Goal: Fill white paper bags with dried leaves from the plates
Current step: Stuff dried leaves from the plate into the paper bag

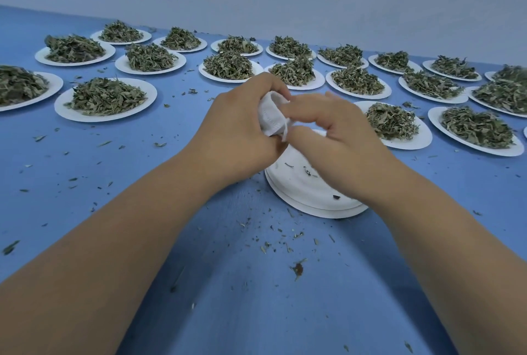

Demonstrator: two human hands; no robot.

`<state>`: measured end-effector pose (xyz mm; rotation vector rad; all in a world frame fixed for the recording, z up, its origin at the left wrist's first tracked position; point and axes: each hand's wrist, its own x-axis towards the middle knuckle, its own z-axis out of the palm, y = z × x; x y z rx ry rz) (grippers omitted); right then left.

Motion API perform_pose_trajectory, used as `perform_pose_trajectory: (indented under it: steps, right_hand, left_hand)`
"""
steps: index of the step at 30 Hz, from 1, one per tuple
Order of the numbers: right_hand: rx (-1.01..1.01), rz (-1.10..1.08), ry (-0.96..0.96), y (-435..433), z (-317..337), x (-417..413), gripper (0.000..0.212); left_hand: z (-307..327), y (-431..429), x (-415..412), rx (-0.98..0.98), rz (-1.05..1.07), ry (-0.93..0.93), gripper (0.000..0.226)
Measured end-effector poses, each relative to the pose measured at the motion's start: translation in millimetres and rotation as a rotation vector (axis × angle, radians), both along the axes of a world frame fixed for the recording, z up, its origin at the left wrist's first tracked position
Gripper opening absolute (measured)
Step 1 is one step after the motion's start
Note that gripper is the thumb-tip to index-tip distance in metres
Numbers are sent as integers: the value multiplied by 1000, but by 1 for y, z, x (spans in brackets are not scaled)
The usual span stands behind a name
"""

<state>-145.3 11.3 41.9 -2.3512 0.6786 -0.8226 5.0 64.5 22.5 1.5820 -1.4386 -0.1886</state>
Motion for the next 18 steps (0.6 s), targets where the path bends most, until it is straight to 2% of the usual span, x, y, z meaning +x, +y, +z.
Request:
perform_pose_trajectory:
  steps: [2,5,9,10,12,13,15,18]
  right_hand:
    - [-16,-5,48,3,-4,2,28]
    - [19,-43,-94,4,-1,1,30]
    - [-28,-1,71,6,-4,5,34]
    - [-39,-10,41,7,-5,6,32]
    - [-21,-74,-155,7,-7,5,30]
    - [-11,-123,-239,5,-7,5,31]
    - [25,-148,-265,2,-8,7,37]
    - [119,-21,-96,4,-17,12,53]
  left_hand:
    - [0,1,-1,9,-4,-7,32]
    - [2,1,-1,-12,3,-8,34]
    - [0,0,-1,15,0,9,38]
    - [0,0,-1,16,1,15,38]
    - [3,-1,3,3,42,47,36]
    - [6,0,7,-8,83,80,34]
    - [14,1,17,-50,170,203,31]
    - [25,3,28,-155,140,574,31]
